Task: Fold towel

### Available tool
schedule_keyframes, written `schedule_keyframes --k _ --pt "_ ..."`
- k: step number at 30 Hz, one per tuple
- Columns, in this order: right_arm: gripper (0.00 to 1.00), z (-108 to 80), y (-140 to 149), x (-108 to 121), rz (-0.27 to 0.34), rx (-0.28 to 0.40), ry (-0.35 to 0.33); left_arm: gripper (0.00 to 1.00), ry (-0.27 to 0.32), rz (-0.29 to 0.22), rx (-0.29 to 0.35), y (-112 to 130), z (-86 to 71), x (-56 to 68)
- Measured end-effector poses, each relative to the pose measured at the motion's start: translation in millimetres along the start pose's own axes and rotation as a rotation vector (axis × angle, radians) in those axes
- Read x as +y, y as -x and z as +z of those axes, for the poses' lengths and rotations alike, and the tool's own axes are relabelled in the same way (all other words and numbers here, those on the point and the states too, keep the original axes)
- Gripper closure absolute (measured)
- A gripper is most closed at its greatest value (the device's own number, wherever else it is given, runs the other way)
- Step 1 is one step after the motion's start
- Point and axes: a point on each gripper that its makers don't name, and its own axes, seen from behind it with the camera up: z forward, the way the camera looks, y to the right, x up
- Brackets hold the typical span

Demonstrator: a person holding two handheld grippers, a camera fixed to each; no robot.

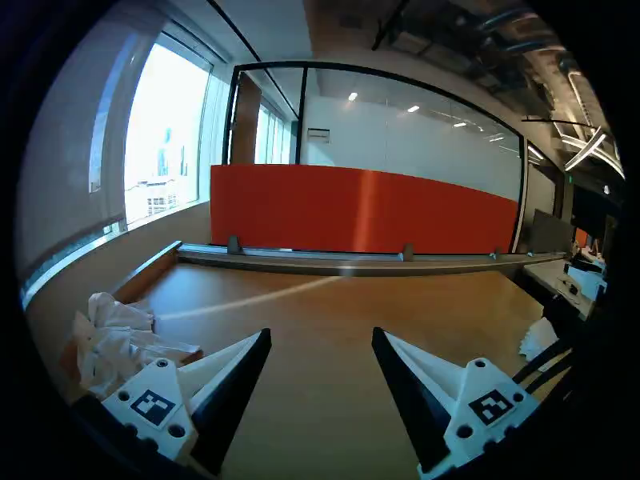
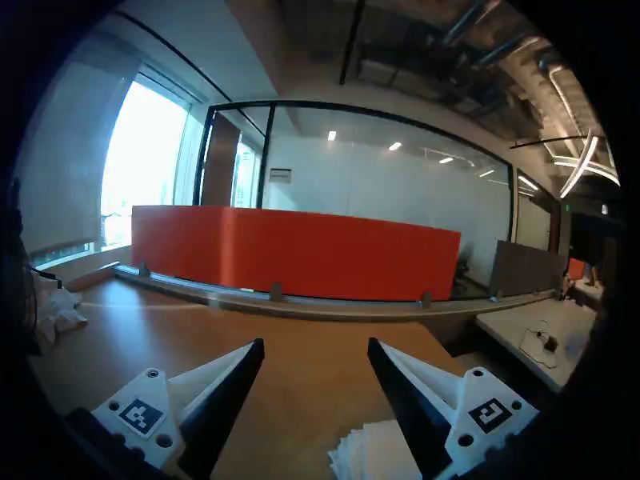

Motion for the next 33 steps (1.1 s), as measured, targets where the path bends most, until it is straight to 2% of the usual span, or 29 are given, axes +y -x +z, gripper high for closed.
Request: schedule_keyframes --k 6,15,20,27,33 --pt "0.0 -1.3 -4 -22 -0.005 0.011 -0.012 0.06 -0.011 -0.003 0.042 -5 1.1 -9.9" --pt "0.0 -3.3 -4 -36 0.003 0.016 -0.026 0.06 -0.02 -0.003 0.096 2 4.3 -18.9" --pt "0.0 -8.9 -7 -40 0.011 0.014 -0.037 0.07 -0.044 0.033 0.109 17 9.2 -26.9" --pt "0.0 -9.9 -6 -37 0.031 0.012 -0.037 0.06 -0.057 0.115 0.154 31 14.0 -32.0" --pt "0.0 -11.2 0 -35 0.056 0.009 -0.025 0.06 -0.069 0.13 0.184 51 19.9 -40.2"
